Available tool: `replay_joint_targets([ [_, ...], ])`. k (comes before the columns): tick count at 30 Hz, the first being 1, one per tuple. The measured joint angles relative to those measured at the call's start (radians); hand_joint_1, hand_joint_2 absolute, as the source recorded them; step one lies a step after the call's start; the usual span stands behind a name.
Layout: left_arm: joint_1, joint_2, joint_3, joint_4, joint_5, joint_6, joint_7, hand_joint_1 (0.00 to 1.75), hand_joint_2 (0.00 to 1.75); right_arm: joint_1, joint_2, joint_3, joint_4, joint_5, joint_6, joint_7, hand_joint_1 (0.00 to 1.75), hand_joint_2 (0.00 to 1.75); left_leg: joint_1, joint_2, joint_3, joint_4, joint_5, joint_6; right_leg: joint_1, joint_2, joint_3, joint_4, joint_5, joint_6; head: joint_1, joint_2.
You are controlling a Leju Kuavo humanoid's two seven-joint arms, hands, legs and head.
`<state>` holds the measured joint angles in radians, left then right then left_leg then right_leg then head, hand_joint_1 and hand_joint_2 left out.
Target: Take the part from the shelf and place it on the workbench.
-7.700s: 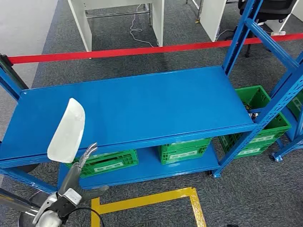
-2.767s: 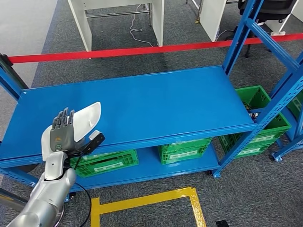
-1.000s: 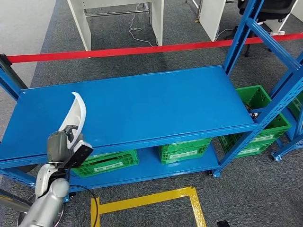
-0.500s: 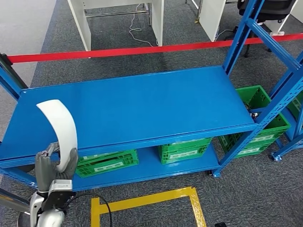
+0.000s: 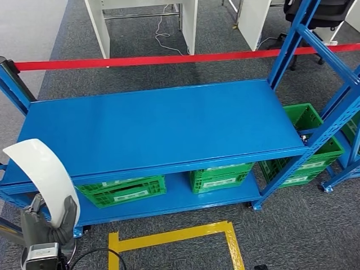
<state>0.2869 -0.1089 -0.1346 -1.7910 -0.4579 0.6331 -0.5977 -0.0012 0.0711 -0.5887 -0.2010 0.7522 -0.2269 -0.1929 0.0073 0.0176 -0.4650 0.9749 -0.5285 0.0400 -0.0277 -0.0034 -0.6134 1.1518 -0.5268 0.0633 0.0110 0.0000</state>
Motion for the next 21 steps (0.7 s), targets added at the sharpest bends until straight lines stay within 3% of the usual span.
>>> replay_joint_targets([
  [2,0.013,-0.005,0.012,0.000,0.020,-0.013,-0.014,1.75,1.75,-0.002,0.001,-0.004,0.000,-0.003,0.030,-0.007,0.00,1.75,-0.002,0.000,-0.008,0.016,-0.009,-0.014,0.000,0.000,0.054,-0.094,0.030,-0.002,0.002,0.000],
  [3,0.018,-0.007,0.019,0.000,0.028,-0.021,-0.021,1.75,1.75,-0.002,0.001,-0.007,0.000,-0.004,0.046,-0.012,0.00,1.75,-0.004,-0.001,-0.013,0.023,-0.011,-0.020,0.001,0.001,0.065,-0.112,0.026,-0.008,0.001,0.000],
  [6,0.022,-0.014,0.035,0.000,0.034,-0.045,-0.031,1.75,1.75,-0.001,0.002,-0.017,0.000,-0.013,0.097,-0.026,0.00,1.75,-0.006,-0.003,-0.028,0.039,-0.017,-0.031,0.000,0.005,0.059,-0.120,0.016,-0.033,-0.002,0.000],
  [8,0.020,-0.019,0.041,0.000,0.030,-0.057,-0.032,1.75,1.75,-0.001,0.001,-0.024,0.000,-0.022,0.122,-0.034,0.00,1.75,-0.004,-0.005,-0.050,0.089,-0.062,-0.040,-0.001,0.004,0.049,-0.122,0.022,-0.046,-0.004,0.000],
  [10,0.014,-0.025,0.042,0.005,0.020,-0.065,-0.032,1.75,1.75,-0.001,-0.002,-0.032,0.000,-0.031,0.135,-0.041,0.00,1.75,-0.002,-0.006,-0.093,0.207,-0.138,-0.046,0.002,0.003,0.038,-0.122,0.029,-0.057,-0.006,0.000],
  [11,0.010,-0.029,0.042,0.010,0.013,-0.068,-0.030,1.75,1.75,-0.001,-0.004,-0.037,0.000,-0.036,0.142,-0.044,0.00,1.75,-0.002,-0.006,-0.113,0.266,-0.165,-0.046,0.005,0.003,0.032,-0.121,0.033,-0.060,-0.005,0.000],
  [12,0.004,-0.033,0.040,0.018,0.005,-0.070,-0.028,1.75,1.75,-0.001,-0.006,-0.044,0.000,-0.041,0.149,-0.046,0.00,1.75,-0.002,-0.006,-0.123,0.300,-0.174,-0.044,0.008,0.002,0.026,-0.121,0.038,-0.062,-0.005,0.000],
  [13,-0.004,-0.038,0.038,0.026,-0.003,-0.071,-0.026,1.75,1.75,-0.001,-0.009,-0.049,0.000,-0.044,0.156,-0.046,0.00,1.75,-0.002,-0.006,-0.116,0.298,-0.162,-0.040,0.011,0.002,0.021,-0.121,0.043,-0.063,-0.005,0.000],
  [14,-0.012,-0.042,0.036,0.033,-0.009,-0.070,-0.024,1.75,1.75,-0.001,-0.011,-0.054,0.000,-0.046,0.162,-0.046,0.00,1.75,-0.003,-0.007,-0.092,0.259,-0.133,-0.034,0.014,0.003,0.016,-0.121,0.049,-0.063,-0.005,0.000],
  [15,-0.021,-0.047,0.032,0.039,-0.013,-0.068,-0.023,1.75,1.75,-0.001,-0.012,-0.058,0.000,-0.047,0.169,-0.046,0.00,1.75,-0.005,-0.008,-0.056,0.193,-0.096,-0.025,0.016,0.004,0.011,-0.121,0.055,-0.063,-0.005,0.000],
  [17,-0.035,-0.053,0.022,0.044,-0.017,-0.062,-0.022,1.75,1.75,-0.001,-0.014,-0.064,0.000,-0.047,0.180,-0.046,0.00,1.75,-0.010,-0.014,0.009,0.065,-0.053,-0.009,0.019,0.007,0.002,-0.121,0.067,-0.059,-0.004,0.000],
  [18,-0.039,-0.056,0.018,0.046,-0.018,-0.059,-0.022,1.75,1.75,-0.001,-0.015,-0.066,0.000,-0.045,0.185,-0.046,0.00,1.75,-0.014,-0.016,0.023,0.030,-0.045,-0.005,0.019,0.007,-0.002,-0.123,0.075,-0.054,-0.004,0.000],
  [21,-0.044,-0.060,0.013,0.051,-0.014,-0.044,-0.022,1.75,1.75,0.001,-0.020,-0.070,0.000,-0.035,0.195,-0.045,0.00,1.75,-0.017,-0.015,0.013,0.008,-0.025,-0.002,0.014,0.010,-0.012,-0.131,0.097,-0.033,-0.005,0.000],
])
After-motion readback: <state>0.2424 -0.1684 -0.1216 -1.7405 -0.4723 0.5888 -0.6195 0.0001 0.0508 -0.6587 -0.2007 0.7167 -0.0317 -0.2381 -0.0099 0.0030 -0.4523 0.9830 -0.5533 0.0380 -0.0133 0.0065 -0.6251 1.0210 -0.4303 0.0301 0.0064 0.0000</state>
